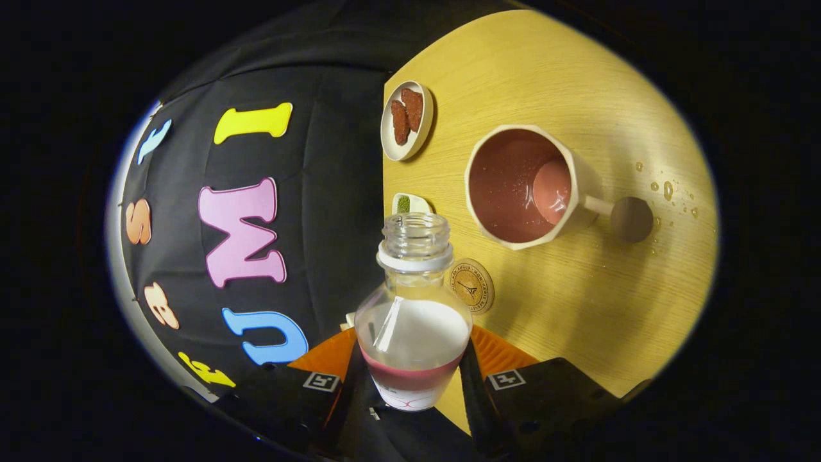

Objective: Take the bottle from table, then pour the juice into the cup, finally place the bottle on the coaster

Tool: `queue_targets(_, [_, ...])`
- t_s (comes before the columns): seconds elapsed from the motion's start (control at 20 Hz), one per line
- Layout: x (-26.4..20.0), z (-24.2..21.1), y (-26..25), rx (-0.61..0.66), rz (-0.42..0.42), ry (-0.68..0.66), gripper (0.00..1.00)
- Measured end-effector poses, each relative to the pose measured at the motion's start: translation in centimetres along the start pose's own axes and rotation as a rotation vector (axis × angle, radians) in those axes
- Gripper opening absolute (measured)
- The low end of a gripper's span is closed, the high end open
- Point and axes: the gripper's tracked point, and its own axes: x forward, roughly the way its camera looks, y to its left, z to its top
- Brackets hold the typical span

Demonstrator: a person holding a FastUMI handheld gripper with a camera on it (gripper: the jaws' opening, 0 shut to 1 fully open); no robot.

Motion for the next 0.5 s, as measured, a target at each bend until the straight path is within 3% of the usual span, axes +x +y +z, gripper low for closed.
queue_targets(0.5, [0.8, 1.6, 0.6, 0.238, -0.007, 0.03, 0.69])
